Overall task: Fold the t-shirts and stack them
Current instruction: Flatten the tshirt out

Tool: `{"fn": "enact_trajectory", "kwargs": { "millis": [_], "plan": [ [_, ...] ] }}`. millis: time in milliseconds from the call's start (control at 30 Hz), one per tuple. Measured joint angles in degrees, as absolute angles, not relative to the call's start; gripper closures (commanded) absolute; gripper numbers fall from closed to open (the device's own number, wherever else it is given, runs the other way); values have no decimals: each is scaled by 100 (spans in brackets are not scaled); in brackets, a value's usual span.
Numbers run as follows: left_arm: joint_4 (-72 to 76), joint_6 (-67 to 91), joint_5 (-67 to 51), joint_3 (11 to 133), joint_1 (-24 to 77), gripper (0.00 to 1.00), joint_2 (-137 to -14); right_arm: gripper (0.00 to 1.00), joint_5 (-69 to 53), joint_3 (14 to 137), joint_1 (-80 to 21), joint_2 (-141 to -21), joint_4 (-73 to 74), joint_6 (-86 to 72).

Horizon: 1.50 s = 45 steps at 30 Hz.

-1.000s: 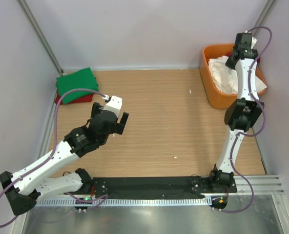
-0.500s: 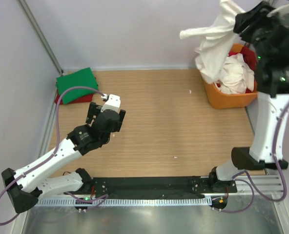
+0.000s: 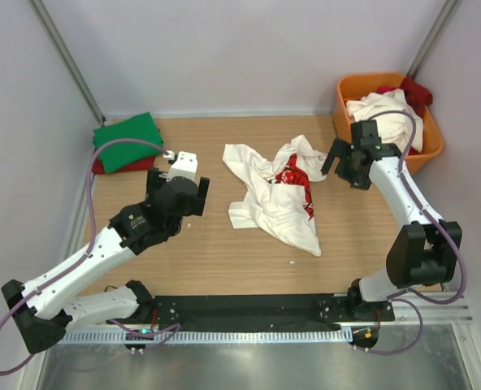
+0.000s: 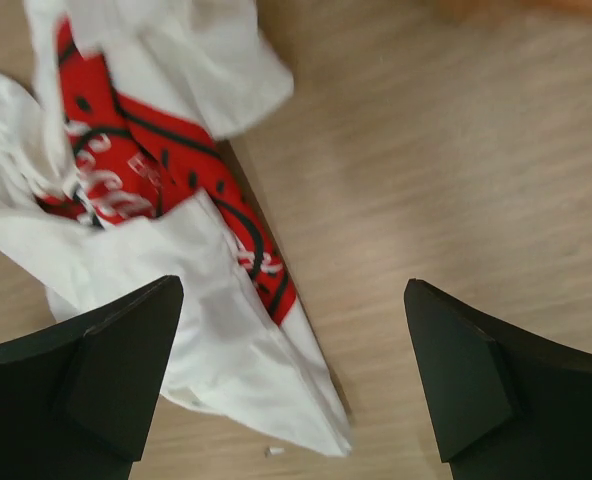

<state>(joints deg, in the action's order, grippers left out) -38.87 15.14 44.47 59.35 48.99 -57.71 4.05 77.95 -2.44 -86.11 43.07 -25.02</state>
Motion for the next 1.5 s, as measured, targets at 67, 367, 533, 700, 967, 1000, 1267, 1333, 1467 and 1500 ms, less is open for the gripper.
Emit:
{"fn": "enact_trajectory", "kwargs": {
  "millis": [67, 367, 533, 700, 967, 1000, 1267, 1333, 1467, 1500],
  "plan": [
    [-3889, 1619, 4316, 6031, 4897, 0, -5804, 0, 283, 7201, -366, -8440, 4556, -2596],
    [-3684, 2257, 3367, 6259, 4858, 4, -6847, 0, -49, 6270, -1205, -6399, 3874, -2847],
    [-3164, 2735, 2445, 5948, 4497, 5, -7432, 0, -132, 5918, -1820, -6657, 3789, -2884],
    [-2383, 3225, 1437, 5559, 3712, 12, -8066, 0, -176, 5758, -1981, -6700, 3774, -2888],
    [-803, 3573, 113, 5334, 3308, 21, -9500, 0, -272, 5328, -2016, -6119, 3782, -2875],
    [-666, 3586, 14, 5334, 3312, 25, -9649, 0, -276, 5258, -2016, -6040, 3806, -2864],
    [585, 3717, -460, 5393, 3312, 55, -10283, 0, -270, 4794, -2016, -5507, 4062, -2812],
    [718, 3754, -523, 5395, 3312, 80, -10379, 0, -270, 4772, -2016, -5476, 4128, -2797],
    [676, 3704, -582, 5387, 3312, 100, -10440, 0, -270, 4772, -2016, -5496, 4123, -2775],
    [582, 3664, -565, 5387, 3312, 100, -10401, 0, -272, 4772, -2016, -5527, 4117, -2775]
  ]
}}
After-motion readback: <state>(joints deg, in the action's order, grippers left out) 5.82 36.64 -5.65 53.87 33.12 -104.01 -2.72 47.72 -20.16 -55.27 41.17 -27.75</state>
